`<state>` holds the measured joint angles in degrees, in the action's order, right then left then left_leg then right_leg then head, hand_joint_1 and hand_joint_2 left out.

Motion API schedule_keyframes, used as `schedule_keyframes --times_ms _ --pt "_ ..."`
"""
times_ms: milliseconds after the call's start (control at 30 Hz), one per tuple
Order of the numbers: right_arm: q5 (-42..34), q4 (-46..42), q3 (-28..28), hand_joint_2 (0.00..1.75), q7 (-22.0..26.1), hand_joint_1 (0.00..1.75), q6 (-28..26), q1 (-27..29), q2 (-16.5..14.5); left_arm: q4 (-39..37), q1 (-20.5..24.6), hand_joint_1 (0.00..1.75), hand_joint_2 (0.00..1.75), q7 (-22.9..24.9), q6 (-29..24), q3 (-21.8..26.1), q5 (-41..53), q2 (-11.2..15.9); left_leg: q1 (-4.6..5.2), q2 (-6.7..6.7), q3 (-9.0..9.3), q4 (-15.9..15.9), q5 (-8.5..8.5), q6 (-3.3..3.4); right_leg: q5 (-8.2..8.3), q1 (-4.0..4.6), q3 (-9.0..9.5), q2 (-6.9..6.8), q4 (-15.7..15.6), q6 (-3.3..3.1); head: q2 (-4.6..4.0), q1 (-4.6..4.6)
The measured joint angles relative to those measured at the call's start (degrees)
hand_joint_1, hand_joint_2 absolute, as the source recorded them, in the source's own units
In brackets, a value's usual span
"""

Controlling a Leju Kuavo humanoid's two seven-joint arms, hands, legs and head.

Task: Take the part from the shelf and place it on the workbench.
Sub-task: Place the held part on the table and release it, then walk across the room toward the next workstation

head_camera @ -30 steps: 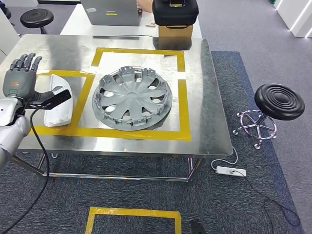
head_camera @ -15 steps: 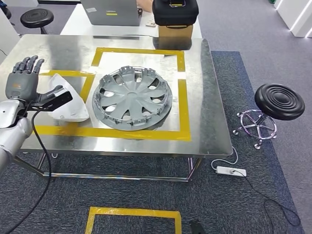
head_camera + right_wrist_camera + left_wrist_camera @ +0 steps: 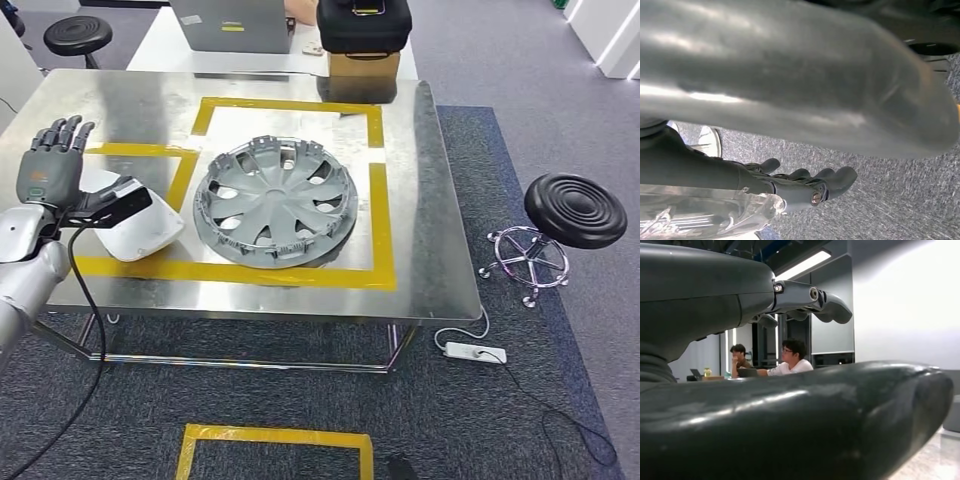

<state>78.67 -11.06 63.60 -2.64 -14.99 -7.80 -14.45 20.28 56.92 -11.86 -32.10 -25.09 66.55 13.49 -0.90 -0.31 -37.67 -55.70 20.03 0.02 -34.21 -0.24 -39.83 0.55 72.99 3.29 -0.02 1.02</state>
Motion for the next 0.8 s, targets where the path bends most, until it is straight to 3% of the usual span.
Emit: schedule_keyframes --times_ms 33,67,133,167,233,333,400,467,500,533,600,633,700,733,800 --pt "0.01 0.00 0.00 0.00 0.00 0.00 0.00 0.04 0.00 0.00 -0.16 0.00 0.00 -0.01 0.10 0.00 0.00 -0.05 -0.13 0.05 -0.08 -0.01 -0.10 -0.15 0.17 -0.19 -0.31 -0.01 0.96 0.25 0.00 -0.01" --pt "0.02 0.00 0.00 0.00 0.00 0.00 0.00 0.04 0.00 0.00 -0.26 0.00 0.00 -0.01 0.16 0.00 0.01 -0.11 -0.33 0.06 -0.16 -0.02 -0.23 -0.37 1.40 -0.41 0.53 -0.04 -0.46 0.50 0.00 -0.01" --pt "0.03 0.01 0.00 0.00 0.00 0.00 0.00 -0.06 -0.03 0.00 -0.23 0.00 0.00 -0.03 0.17 0.01 0.01 -0.19 -0.76 -0.01 -0.41 -0.12 -0.58 -1.14 4.69 -1.00 4.73 -0.11 -8.10 1.20 0.00 -0.13" --pt "0.04 0.02 0.00 0.00 0.01 0.00 0.00 -0.13 -0.07 0.00 -0.12 0.00 0.00 -0.05 0.19 0.04 0.02 -0.18 -0.87 -0.08 -0.54 -0.19 -0.78 -1.65 5.99 -1.16 6.60 0.09 -11.33 1.16 0.00 -0.18" --pt "0.07 0.04 0.00 0.00 0.01 0.00 0.00 -0.20 -0.13 0.00 0.17 0.00 0.00 -0.11 0.26 0.08 0.04 -0.19 -0.90 -0.24 -0.77 -0.33 -1.35 -2.71 6.76 -1.23 7.98 0.56 -13.99 0.54 0.00 -0.34" --pt "0.09 0.04 0.00 0.00 0.00 0.00 0.00 -0.19 -0.13 0.00 0.29 0.00 0.00 -0.17 0.44 0.09 0.07 -0.18 -1.15 -0.26 -1.12 -0.40 -1.47 -3.85 7.57 -1.01 6.94 0.85 -13.45 -1.31 0.00 -0.17" --pt "0.12 0.04 0.00 0.00 0.00 0.00 0.00 -0.20 -0.13 0.00 0.31 0.00 0.00 -0.22 0.63 0.09 0.08 -0.17 -1.13 -0.10 -2.59 -4.04 2.22 -4.00 8.52 -0.90 6.08 0.76 -13.55 -2.49 0.00 -0.02" --pt "0.14 0.04 0.00 0.00 0.00 0.00 0.00 -0.20 -0.13 0.00 0.31 0.00 0.00 -0.30 0.86 0.09 0.08 -0.19 -0.84 -0.05 -5.09 -11.83 7.59 -3.87 9.49 -0.58 4.89 0.72 -13.57 -3.09 0.00 0.03" --pt "0.14 0.04 0.00 0.00 0.00 0.00 0.01 -0.19 -0.13 -0.01 0.22 0.00 0.00 -0.32 0.92 0.09 0.08 -0.21 -0.70 -0.06 -5.95 -15.28 9.25 -3.77 9.99 -0.39 4.22 0.71 -13.56 -3.22 0.00 0.03" --pt "0.14 0.04 0.00 0.00 0.00 0.00 0.01 -0.18 -0.13 -0.01 0.10 0.00 0.00 -0.33 0.97 0.09 0.09 -0.23 -0.58 -0.06 -6.04 -17.27 9.80 -3.59 10.52 -0.20 3.53 0.71 -13.55 -3.31 0.00 0.03" --pt "0.15 0.04 0.00 0.00 0.00 0.00 0.01 -0.19 -0.13 -0.01 -0.01 0.00 0.00 -0.33 0.99 0.09 0.09 -0.28 -0.34 -0.06 -3.23 -15.39 8.20 -3.07 11.60 0.08 2.18 0.72 -13.53 -3.33 0.00 0.03" --pt "0.16 0.04 0.00 0.00 0.00 0.00 0.01 -0.22 -0.13 -0.01 0.08 0.00 0.00 -0.34 1.00 0.09 0.10 -0.31 -0.22 -0.06 -0.52 -12.20 7.24 -2.75 12.10 0.15 1.61 0.73 -13.49 -3.23 0.00 0.03" --pt "0.21 0.04 0.00 0.00 0.00 0.00 0.01 -0.29 -0.13 0.03 0.47 0.00 0.00 -0.38 1.00 0.09 0.18 -0.47 0.14 -0.08 4.56 -5.32 6.94 -2.29 13.00 0.37 0.65 0.76 -13.37 -2.77 0.00 0.00" --pt "0.25 0.04 0.00 0.00 0.00 0.00 0.01 -0.32 -0.13 0.05 0.63 0.00 0.00 -0.41 1.00 0.10 0.27 -0.56 0.31 -0.10 5.91 -3.19 7.22 -2.09 13.48 0.41 0.34 0.76 -13.39 -2.45 0.00 -0.01" --pt "0.29 0.04 0.00 0.00 -0.01 0.00 0.00 -0.24 -0.13 0.07 0.64 0.00 0.00 -0.48 1.02 0.11 0.47 -0.72 0.58 -0.09 6.07 -1.89 7.04 -1.52 14.46 0.30 -0.09 0.75 -13.69 -1.77 0.00 -0.03"
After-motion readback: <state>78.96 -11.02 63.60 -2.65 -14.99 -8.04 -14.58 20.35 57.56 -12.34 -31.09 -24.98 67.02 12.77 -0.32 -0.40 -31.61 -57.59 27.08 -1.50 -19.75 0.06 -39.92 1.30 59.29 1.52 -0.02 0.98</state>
